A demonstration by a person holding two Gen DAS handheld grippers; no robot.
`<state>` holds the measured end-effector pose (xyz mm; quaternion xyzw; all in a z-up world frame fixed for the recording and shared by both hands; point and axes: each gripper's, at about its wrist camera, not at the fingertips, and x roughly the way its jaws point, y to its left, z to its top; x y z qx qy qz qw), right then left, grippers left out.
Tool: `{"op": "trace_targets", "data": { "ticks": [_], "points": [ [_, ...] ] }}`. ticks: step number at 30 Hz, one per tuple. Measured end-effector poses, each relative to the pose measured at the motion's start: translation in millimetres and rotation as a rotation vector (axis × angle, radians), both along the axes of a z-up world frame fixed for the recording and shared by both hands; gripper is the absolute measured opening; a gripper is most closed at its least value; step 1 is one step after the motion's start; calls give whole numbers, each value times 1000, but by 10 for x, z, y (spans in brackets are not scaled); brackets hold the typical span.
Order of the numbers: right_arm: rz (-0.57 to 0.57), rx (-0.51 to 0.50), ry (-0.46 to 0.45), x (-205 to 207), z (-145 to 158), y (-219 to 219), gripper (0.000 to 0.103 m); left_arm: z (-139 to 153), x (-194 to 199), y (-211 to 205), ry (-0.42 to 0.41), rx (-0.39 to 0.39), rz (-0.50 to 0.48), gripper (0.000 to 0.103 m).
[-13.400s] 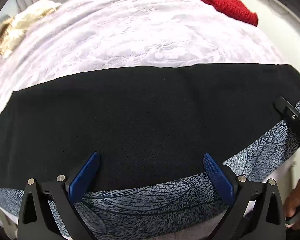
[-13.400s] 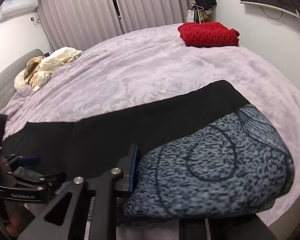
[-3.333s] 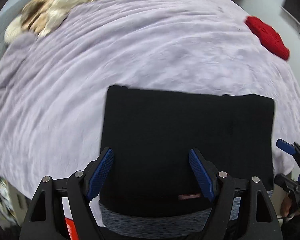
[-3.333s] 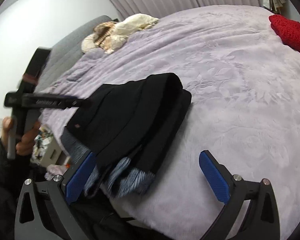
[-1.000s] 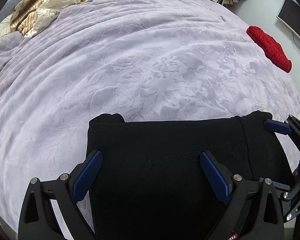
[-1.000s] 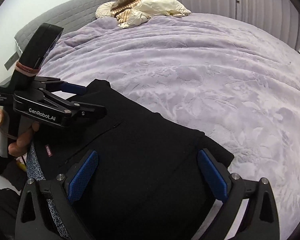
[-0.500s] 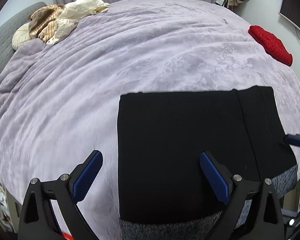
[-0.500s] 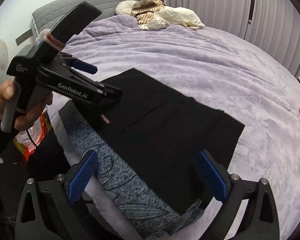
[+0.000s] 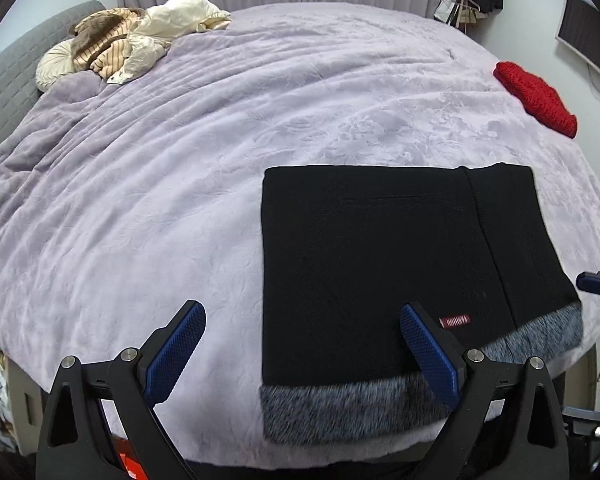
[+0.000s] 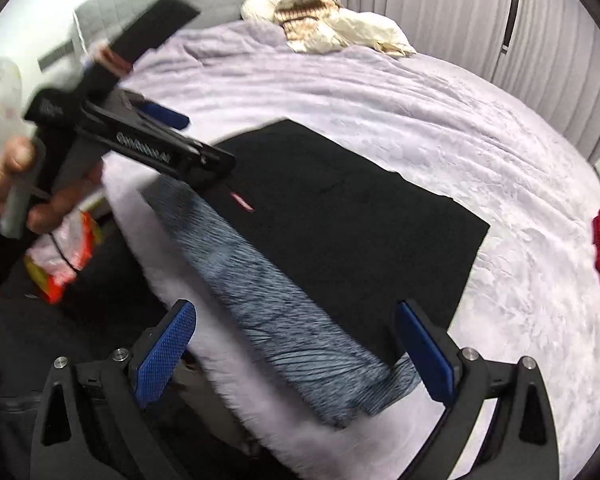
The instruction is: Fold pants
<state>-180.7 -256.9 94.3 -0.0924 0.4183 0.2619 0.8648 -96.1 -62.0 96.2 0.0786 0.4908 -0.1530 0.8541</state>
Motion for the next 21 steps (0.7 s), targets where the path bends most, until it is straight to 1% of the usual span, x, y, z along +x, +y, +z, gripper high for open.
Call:
{"op": "trace_targets", "data": {
  "ticks": [2,3,4,5,6,7,8,10,12,15,17,18,19,20,21],
  "points": [
    [43,64,26,-72,35,-8,100,-31,-74,100,15,-8,6,98],
    [62,77,37,-100,20,-3,100,-103,-89,140,38,6,21,98],
    [73,79,56,-108,-33,4,100,-177,-92,176,60,0,24,98],
    [75,80,80,-94,-96,-5,100,-247,-88,207,82,-25,25,99],
    [70,85,121,-53,-181,4,100,-318,-70,232,110,-49,32,102],
    [58,100,162,-3,-272,-22,100,-365,-52,243,129,-59,40,103],
    [51,113,178,13,-314,-43,100,-386,-36,261,140,-74,46,103],
    [50,126,167,9,-270,-68,100,-317,-36,290,141,-101,37,103],
    [38,141,137,-14,-132,-126,100,-182,-28,341,121,-121,22,103],
    [-61,125,38,-73,90,-387,102,-7,71,449,91,-151,29,103],
    [-171,107,-5,-23,168,-626,103,5,173,457,110,-167,26,103],
    [-230,104,-15,12,170,-736,103,-14,231,411,124,-166,15,103],
    [-298,113,-5,95,140,-868,103,-44,275,357,132,-163,-1,103],
    [-340,126,15,186,119,-934,103,-93,331,293,142,-155,-15,103],
    [-386,155,47,235,48,-1021,103,-175,402,218,173,-146,-27,103]
  ]
}}
